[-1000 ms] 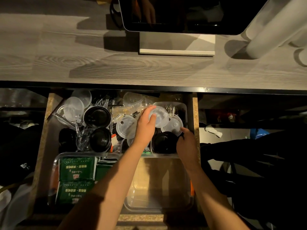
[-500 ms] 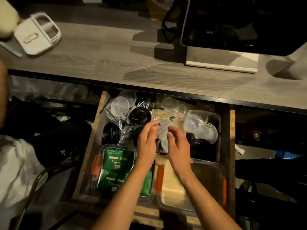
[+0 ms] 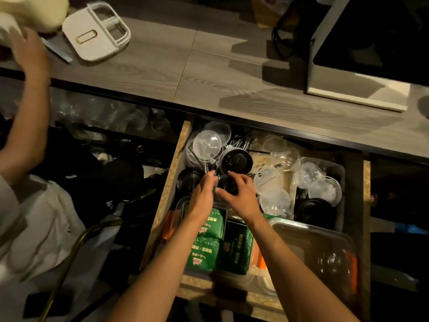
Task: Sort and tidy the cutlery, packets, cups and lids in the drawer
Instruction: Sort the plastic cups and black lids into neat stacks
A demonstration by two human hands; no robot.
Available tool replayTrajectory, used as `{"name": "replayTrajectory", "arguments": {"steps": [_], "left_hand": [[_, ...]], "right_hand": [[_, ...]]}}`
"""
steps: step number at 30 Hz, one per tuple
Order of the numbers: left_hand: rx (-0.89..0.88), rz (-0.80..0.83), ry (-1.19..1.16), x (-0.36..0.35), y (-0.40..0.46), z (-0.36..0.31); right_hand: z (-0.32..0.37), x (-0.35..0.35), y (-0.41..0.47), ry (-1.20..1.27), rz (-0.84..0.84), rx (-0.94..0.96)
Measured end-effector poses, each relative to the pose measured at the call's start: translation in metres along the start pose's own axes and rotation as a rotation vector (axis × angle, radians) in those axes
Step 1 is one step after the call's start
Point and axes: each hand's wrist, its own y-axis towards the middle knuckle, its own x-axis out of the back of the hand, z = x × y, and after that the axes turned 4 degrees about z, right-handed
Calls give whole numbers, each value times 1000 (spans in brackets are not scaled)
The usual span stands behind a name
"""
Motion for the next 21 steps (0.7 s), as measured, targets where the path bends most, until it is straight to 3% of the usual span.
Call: {"name": "replayTrajectory", "arguments": {"steps": [4,7,12,16,19,21], "left_hand": [[29,36,-199,0,-5,-7],[28,64,-159,-4,-3,-7],[1,50,-243,-8,-1,-13],[-4,137,-400,-19,-7,-19],[1,208,-449,-30,-9,-25],[-47,207,-326,-36,-9,-31]], "right_hand": [[-3,5,4,-61,9,-3],[1,7,4,-100,12,2],[6,16,-9,65,-62,108],[10,37,-27,191,-120,182],[6,56,-37,276,-185,139],[-3,70,-39,272,-258,67]]}}
